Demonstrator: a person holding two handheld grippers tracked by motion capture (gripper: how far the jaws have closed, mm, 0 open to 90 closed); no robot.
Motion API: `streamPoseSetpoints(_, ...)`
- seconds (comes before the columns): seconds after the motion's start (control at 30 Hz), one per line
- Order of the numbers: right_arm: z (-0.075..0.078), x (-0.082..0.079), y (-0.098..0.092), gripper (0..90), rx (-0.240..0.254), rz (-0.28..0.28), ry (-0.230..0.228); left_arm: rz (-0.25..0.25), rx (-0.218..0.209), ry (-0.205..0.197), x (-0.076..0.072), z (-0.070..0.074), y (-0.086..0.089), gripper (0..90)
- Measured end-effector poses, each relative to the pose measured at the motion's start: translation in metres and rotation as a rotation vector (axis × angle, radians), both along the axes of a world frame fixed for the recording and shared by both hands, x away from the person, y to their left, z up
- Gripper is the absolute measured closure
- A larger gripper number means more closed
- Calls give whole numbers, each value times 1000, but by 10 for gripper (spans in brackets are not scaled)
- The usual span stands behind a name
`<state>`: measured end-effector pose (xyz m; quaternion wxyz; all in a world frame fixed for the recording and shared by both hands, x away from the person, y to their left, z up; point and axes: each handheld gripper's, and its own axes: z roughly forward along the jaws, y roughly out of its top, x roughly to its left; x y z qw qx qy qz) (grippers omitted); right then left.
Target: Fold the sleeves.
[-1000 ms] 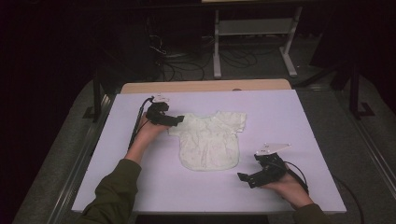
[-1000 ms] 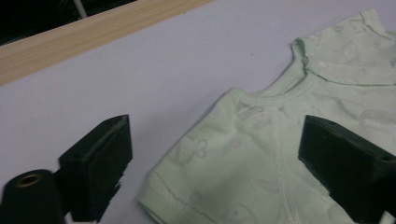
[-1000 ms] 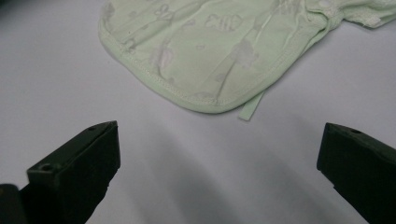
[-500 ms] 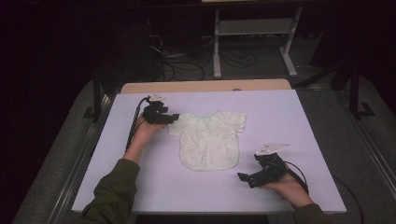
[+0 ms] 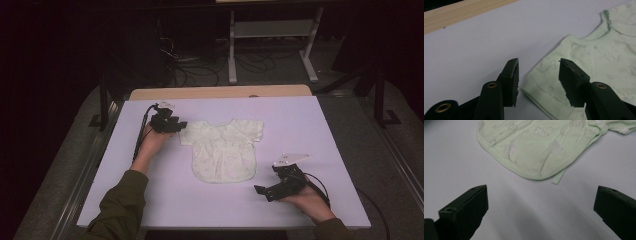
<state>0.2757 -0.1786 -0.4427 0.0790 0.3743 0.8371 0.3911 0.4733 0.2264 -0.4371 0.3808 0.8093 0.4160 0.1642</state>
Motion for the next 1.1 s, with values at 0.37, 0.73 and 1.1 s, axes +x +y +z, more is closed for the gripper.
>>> streamPoseSetpoints(0.37, 0, 0, 0, 0, -1, 2, 1, 28, -1, 29, 3, -7, 6, 611)
streamPoseSetpoints(0.73, 0, 0, 0, 0, -1, 4, 1, 38, 4, 56, 5, -12, 7, 673)
streamPoseSetpoints(1.1, 0, 0, 0, 0, -1, 3, 1, 33, 5, 75, 6, -16, 8, 690)
